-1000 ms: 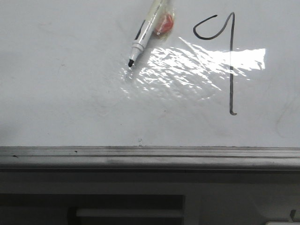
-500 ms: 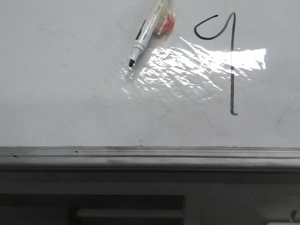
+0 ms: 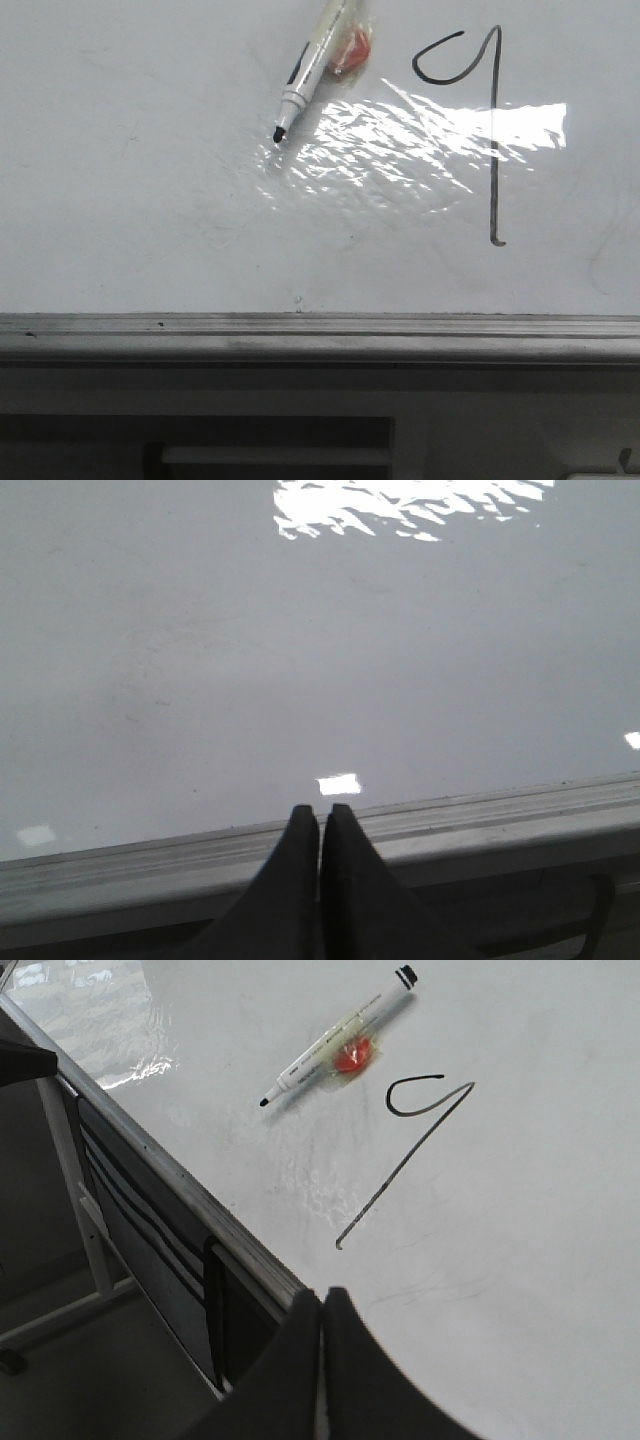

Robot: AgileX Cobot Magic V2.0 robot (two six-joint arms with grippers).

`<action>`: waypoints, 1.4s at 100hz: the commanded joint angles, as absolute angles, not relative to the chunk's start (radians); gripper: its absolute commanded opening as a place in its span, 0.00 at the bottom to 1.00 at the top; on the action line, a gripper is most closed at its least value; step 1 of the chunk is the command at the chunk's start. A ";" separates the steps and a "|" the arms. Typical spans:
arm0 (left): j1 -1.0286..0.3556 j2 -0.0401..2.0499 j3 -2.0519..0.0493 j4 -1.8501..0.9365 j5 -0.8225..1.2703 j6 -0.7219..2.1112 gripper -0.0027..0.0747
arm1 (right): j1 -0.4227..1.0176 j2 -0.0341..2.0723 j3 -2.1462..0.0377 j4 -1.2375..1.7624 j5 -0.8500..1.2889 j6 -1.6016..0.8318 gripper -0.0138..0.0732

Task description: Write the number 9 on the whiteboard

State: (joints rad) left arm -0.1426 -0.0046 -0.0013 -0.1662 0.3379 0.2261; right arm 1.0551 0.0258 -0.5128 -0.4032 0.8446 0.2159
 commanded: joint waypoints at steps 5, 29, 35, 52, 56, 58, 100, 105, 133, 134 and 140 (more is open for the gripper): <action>-0.140 -0.032 0.020 -0.167 0.257 0.215 0.01 | 1.049 0.041 -0.532 -0.426 0.780 0.212 0.11; -0.140 -0.032 0.020 -0.167 0.257 0.215 0.01 | 1.049 0.041 -0.532 -0.426 0.780 0.212 0.11; -0.140 -0.032 0.020 -0.167 0.257 0.215 0.01 | 1.049 0.041 -0.532 -0.426 0.780 0.212 0.11; -0.140 -0.032 0.020 -0.167 0.257 0.215 0.01 | 1.049 0.041 -0.532 -0.426 0.780 0.212 0.11; -0.140 -0.032 0.020 -0.167 0.257 0.215 0.01 | 1.049 0.041 -0.532 -0.426 0.780 0.212 0.11; -0.140 -0.032 0.020 -0.167 0.257 0.215 0.01 | 1.049 0.041 -0.532 -0.426 0.780 0.212 0.11; -0.140 -0.032 0.020 -0.167 0.257 0.215 0.01 | 0.650 0.046 -0.308 -0.535 0.489 0.210 0.11; -0.140 -0.032 0.020 -0.167 0.257 0.215 0.01 | 0.531 0.046 -0.253 -0.464 0.366 0.186 0.11; -0.140 -0.032 0.020 -0.167 0.257 0.215 0.01 | 0.057 0.039 0.023 -0.121 0.105 0.100 0.11; -0.140 -0.032 0.020 -0.167 0.257 0.215 0.01 | 0.051 0.039 0.032 -0.121 0.105 0.100 0.11; -0.140 -0.032 0.020 -0.167 0.257 0.215 0.01 | 0.016 0.020 0.038 -0.123 0.195 0.095 0.11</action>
